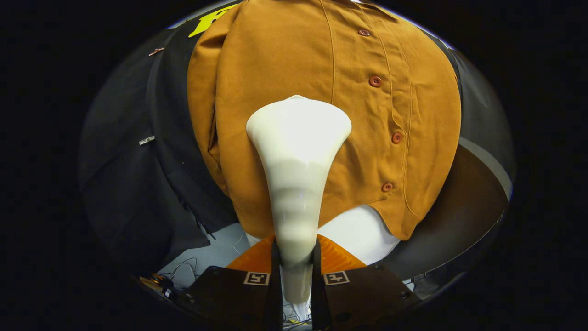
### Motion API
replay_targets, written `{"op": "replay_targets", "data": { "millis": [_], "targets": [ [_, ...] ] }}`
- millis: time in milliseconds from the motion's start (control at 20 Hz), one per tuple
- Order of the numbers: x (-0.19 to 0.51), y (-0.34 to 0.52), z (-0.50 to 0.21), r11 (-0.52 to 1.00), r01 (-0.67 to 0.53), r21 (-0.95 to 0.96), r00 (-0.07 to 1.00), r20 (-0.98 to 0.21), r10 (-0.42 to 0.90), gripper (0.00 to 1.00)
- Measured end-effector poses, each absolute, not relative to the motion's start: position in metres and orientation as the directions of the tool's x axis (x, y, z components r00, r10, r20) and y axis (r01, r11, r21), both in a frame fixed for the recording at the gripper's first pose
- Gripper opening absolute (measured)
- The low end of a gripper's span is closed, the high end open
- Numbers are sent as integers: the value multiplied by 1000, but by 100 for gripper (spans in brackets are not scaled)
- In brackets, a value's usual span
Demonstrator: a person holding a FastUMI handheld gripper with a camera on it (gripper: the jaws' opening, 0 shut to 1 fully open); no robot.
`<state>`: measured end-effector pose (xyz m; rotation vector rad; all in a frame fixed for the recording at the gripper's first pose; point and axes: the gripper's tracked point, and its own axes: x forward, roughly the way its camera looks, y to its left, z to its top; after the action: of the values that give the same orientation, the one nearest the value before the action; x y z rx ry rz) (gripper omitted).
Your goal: Iron the clothes twice with a garment steamer, once on the left side and once on the right side.
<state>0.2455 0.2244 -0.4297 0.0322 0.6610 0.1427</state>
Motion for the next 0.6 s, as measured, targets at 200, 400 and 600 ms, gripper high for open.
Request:
{"op": "replay_targets", "data": {
  "millis": [200, 400, 600],
  "targets": [
    [234, 217, -429, 991, -111, 80, 772, -621, 137, 28],
    [222, 207, -415, 992, -102, 80, 783, -608, 129, 28],
    [213, 192, -387, 993, -89, 72, 811, -573, 114, 27]
  ]
}}
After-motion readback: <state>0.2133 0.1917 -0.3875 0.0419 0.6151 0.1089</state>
